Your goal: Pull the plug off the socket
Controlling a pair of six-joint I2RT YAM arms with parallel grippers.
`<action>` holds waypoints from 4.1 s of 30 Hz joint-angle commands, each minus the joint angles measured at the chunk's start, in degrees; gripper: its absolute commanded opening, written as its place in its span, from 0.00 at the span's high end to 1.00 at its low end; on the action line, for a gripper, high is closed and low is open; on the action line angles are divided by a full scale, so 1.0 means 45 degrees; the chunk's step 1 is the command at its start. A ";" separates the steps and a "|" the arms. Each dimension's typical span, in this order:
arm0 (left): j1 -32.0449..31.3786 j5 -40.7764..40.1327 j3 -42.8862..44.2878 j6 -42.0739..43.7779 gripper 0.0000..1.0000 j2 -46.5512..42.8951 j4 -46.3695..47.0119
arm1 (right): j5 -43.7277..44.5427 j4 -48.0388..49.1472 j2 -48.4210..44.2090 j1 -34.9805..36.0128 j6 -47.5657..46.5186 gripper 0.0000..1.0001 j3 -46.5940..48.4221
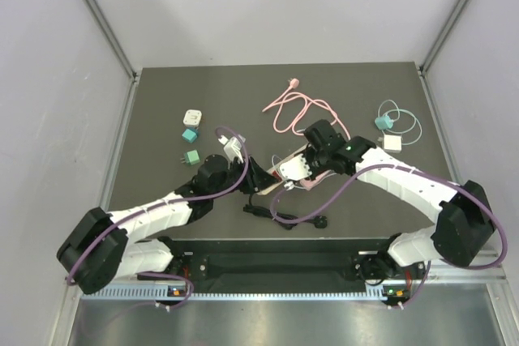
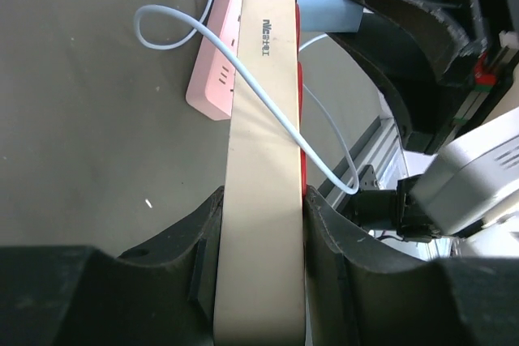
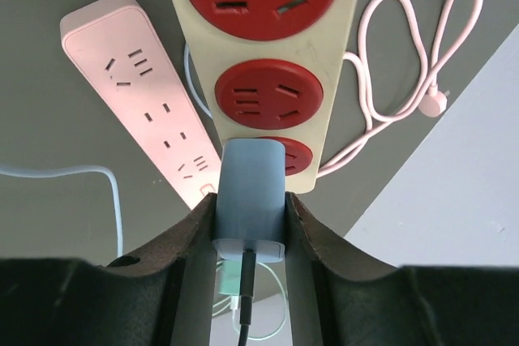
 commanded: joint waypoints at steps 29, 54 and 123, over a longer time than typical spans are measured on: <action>0.0828 -0.1654 0.0678 0.0728 1.00 0.0636 0.0120 | -0.1075 -0.0730 -0.0377 0.0943 0.1745 1.00 0.2480; 0.1219 -0.1283 0.1009 0.0553 1.00 0.1103 0.0159 | -0.1627 -0.1102 -0.0266 0.2068 0.2369 1.00 0.3670; 0.2606 0.0826 0.2005 0.2247 1.00 0.3017 -0.1461 | -0.5078 -0.2304 -0.2864 -0.3379 0.0478 1.00 0.2374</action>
